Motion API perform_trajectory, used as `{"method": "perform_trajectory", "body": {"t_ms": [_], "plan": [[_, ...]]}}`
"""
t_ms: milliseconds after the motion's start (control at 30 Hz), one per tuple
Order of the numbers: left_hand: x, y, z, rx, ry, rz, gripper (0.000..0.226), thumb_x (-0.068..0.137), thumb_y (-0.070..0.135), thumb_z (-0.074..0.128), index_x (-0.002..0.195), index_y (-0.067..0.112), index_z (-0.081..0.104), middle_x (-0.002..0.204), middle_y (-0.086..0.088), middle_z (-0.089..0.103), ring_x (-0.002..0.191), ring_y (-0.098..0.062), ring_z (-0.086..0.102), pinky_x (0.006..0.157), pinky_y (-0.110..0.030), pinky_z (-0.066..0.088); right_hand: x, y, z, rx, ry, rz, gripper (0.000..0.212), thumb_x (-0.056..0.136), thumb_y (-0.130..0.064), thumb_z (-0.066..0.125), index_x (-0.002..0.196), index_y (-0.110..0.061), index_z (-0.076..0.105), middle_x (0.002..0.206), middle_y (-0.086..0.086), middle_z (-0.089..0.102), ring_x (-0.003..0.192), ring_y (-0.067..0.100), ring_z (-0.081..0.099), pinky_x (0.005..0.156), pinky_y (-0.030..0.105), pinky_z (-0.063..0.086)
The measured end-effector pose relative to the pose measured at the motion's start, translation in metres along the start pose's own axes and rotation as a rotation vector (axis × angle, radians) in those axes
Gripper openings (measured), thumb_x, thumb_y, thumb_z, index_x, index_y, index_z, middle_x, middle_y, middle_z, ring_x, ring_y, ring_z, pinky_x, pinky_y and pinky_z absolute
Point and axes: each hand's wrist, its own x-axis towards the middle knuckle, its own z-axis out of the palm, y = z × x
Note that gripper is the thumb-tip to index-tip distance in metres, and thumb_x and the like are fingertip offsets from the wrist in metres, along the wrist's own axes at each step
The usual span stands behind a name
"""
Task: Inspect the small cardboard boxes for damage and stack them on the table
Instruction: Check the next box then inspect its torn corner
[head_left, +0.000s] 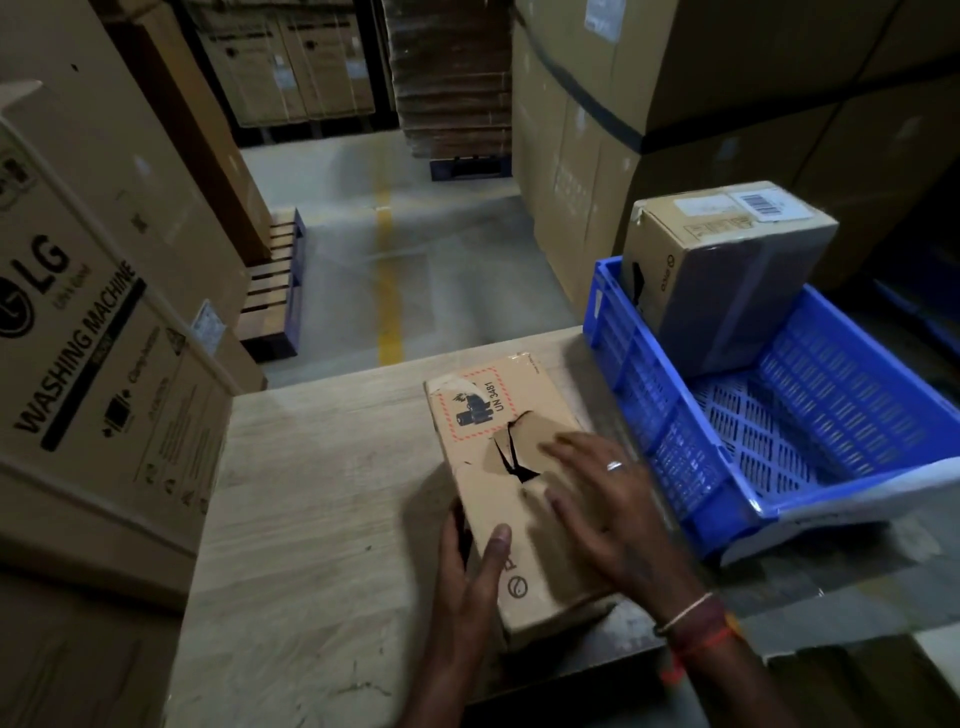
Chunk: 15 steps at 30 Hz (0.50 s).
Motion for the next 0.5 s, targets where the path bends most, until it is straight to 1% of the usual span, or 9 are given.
{"method": "perform_trajectory", "body": {"t_ms": [67,100,167,200,267,300,367,467,500], "plan": [[-0.003,-0.006,-0.001,0.032,-0.015,0.016,0.08,0.077,0.05,0.075,0.147,0.024,0.046,0.137,0.004,0.064,0.126,-0.017,0.062,0.105,-0.048,0.051,0.007,0.02,-0.016,0.027,0.074,0.187,0.047,0.096,-0.041,0.06,0.141,-0.025,0.059,0.142,-0.001,0.058,0.133,0.016,0.051,0.112,0.043,0.042],[-0.003,-0.01,-0.001,0.031,-0.023,0.019,0.08,0.078,0.048,0.075,0.148,0.024,0.044,0.137,0.004,0.064,0.126,-0.015,0.061,0.105,-0.045,0.051,0.01,0.028,-0.023,0.012,0.048,0.306,0.052,0.098,-0.043,0.062,0.146,-0.025,0.054,0.147,0.0,0.054,0.136,0.017,0.049,0.115,0.041,0.04],[-0.003,-0.014,0.0,-0.013,-0.037,0.002,0.073,0.082,0.039,0.073,0.147,0.023,0.044,0.135,0.004,0.065,0.123,-0.013,0.063,0.099,-0.034,0.055,0.012,0.032,-0.021,0.063,-0.115,0.489,0.065,0.098,-0.049,0.063,0.156,-0.03,0.04,0.159,-0.006,0.04,0.143,0.013,0.041,0.118,0.033,0.033],[-0.004,-0.012,0.001,-0.032,-0.047,-0.003,0.069,0.083,0.034,0.071,0.146,0.023,0.045,0.133,0.004,0.067,0.121,-0.013,0.064,0.095,-0.03,0.056,0.011,0.032,-0.017,0.138,-0.195,0.526,0.067,0.099,-0.049,0.061,0.158,-0.031,0.035,0.158,-0.013,0.038,0.14,0.002,0.041,0.115,0.024,0.032],[-0.003,-0.008,0.0,-0.038,-0.062,-0.014,0.065,0.082,0.03,0.07,0.143,0.023,0.048,0.127,0.005,0.07,0.116,-0.013,0.067,0.089,-0.027,0.057,0.008,0.025,-0.011,0.26,-0.296,0.52,0.06,0.101,-0.043,0.06,0.155,-0.032,0.037,0.14,-0.024,0.049,0.115,-0.027,0.046,0.093,-0.001,0.035],[-0.002,-0.006,-0.003,-0.032,-0.07,-0.023,0.065,0.082,0.03,0.071,0.143,0.024,0.05,0.125,0.006,0.071,0.114,-0.014,0.068,0.088,-0.028,0.058,0.006,0.025,-0.007,0.299,-0.307,0.529,0.055,0.101,-0.041,0.06,0.152,-0.033,0.041,0.131,-0.027,0.056,0.105,-0.03,0.049,0.082,-0.005,0.036],[0.001,-0.002,-0.013,-0.019,-0.104,-0.039,0.062,0.083,0.03,0.071,0.141,0.025,0.052,0.124,0.003,0.072,0.113,-0.018,0.069,0.09,-0.035,0.059,0.002,0.025,-0.001,0.364,-0.287,0.545,0.05,0.1,-0.043,0.061,0.147,-0.037,0.045,0.123,-0.028,0.063,0.103,-0.023,0.057,0.079,-0.001,0.041],[0.009,0.004,-0.034,0.036,-0.186,-0.081,0.058,0.086,0.03,0.072,0.14,0.028,0.053,0.127,0.0,0.071,0.115,-0.021,0.069,0.096,-0.044,0.057,-0.004,0.026,0.006,0.473,-0.222,0.61,0.05,0.096,-0.049,0.066,0.141,-0.038,0.048,0.121,-0.017,0.07,0.108,-0.002,0.066,0.093,0.026,0.052],[0.011,0.008,-0.04,0.055,-0.225,-0.096,0.056,0.088,0.029,0.073,0.14,0.03,0.054,0.128,0.001,0.071,0.115,-0.021,0.069,0.096,-0.044,0.057,-0.003,0.026,0.009,0.524,-0.198,0.652,0.05,0.095,-0.048,0.069,0.139,-0.035,0.05,0.12,-0.01,0.072,0.107,0.008,0.069,0.093,0.034,0.055]]}}
